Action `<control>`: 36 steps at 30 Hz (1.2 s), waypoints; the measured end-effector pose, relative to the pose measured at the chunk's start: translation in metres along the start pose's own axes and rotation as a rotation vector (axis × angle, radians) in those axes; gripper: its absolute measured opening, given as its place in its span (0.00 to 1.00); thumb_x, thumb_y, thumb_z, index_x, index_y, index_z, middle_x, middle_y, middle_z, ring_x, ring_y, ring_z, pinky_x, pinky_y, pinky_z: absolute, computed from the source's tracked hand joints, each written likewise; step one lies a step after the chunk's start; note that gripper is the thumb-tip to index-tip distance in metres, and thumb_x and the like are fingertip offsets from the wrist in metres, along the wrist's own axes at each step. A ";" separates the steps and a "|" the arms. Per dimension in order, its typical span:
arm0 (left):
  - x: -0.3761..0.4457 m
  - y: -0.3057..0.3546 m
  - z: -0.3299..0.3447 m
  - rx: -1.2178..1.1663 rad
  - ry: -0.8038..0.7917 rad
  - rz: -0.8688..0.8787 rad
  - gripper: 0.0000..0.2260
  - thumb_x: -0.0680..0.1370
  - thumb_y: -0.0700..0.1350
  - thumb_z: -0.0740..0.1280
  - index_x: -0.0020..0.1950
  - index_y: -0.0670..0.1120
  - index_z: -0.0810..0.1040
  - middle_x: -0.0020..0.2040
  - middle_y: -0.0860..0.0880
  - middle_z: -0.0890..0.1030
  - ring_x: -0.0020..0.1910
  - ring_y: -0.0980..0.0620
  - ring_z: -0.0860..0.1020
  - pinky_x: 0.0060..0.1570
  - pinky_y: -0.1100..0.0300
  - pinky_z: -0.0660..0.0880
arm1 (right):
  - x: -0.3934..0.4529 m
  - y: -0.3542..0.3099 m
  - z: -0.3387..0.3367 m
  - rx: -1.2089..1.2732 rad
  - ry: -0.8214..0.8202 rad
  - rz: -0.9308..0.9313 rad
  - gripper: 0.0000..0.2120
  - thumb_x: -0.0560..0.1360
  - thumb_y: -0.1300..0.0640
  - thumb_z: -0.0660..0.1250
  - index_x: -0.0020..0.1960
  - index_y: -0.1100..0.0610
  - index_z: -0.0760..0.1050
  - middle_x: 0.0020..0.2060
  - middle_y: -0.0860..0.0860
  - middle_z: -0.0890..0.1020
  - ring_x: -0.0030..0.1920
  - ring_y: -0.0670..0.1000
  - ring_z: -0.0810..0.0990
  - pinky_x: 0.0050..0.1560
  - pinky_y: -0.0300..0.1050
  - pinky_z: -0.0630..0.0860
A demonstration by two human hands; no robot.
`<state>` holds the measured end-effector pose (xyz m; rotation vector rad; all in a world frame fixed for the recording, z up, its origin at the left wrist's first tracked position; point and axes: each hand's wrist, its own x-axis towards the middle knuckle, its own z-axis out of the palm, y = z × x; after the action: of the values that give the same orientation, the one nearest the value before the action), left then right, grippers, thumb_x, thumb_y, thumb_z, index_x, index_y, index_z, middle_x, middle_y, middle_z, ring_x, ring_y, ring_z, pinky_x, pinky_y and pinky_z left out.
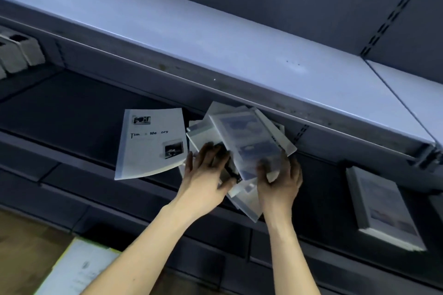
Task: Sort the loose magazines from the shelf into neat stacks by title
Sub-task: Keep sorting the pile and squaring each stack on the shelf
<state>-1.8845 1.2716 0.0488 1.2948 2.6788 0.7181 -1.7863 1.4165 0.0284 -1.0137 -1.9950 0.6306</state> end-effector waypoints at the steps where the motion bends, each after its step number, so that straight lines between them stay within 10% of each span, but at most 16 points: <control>1: 0.000 0.000 0.001 -0.011 -0.004 -0.007 0.30 0.79 0.61 0.58 0.79 0.58 0.53 0.79 0.55 0.50 0.78 0.53 0.40 0.76 0.42 0.41 | 0.003 0.002 -0.001 0.016 -0.081 0.026 0.33 0.74 0.41 0.66 0.73 0.57 0.69 0.73 0.60 0.68 0.75 0.60 0.62 0.73 0.63 0.62; 9: 0.013 0.011 0.000 -0.010 -0.029 -0.104 0.29 0.82 0.59 0.52 0.80 0.51 0.47 0.80 0.54 0.47 0.78 0.54 0.38 0.76 0.44 0.37 | 0.000 0.006 -0.017 0.099 -0.112 0.163 0.31 0.70 0.38 0.72 0.66 0.54 0.73 0.59 0.53 0.77 0.55 0.48 0.72 0.54 0.43 0.69; 15: 0.018 0.017 0.003 -0.011 -0.024 -0.130 0.29 0.83 0.53 0.53 0.80 0.54 0.42 0.80 0.56 0.45 0.78 0.54 0.38 0.75 0.41 0.39 | 0.000 0.016 -0.026 0.170 -0.325 0.366 0.31 0.71 0.27 0.60 0.62 0.49 0.74 0.54 0.50 0.80 0.56 0.54 0.78 0.57 0.57 0.77; 21: 0.017 0.011 0.008 -0.052 -0.004 -0.089 0.27 0.84 0.54 0.50 0.80 0.53 0.44 0.80 0.56 0.45 0.78 0.54 0.38 0.76 0.43 0.41 | -0.002 0.002 -0.033 0.391 -0.344 0.532 0.13 0.80 0.45 0.63 0.58 0.53 0.71 0.39 0.53 0.79 0.29 0.50 0.77 0.28 0.41 0.73; 36: 0.003 -0.018 -0.004 0.026 0.076 0.086 0.24 0.79 0.52 0.62 0.76 0.56 0.65 0.79 0.52 0.57 0.79 0.47 0.47 0.75 0.39 0.47 | -0.042 -0.007 -0.079 0.382 -0.054 0.536 0.09 0.82 0.56 0.59 0.59 0.52 0.74 0.35 0.56 0.78 0.24 0.49 0.74 0.23 0.39 0.68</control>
<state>-1.9002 1.2625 0.0442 1.4247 2.7145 0.7602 -1.7089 1.3837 0.0593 -1.2983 -1.5531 1.2821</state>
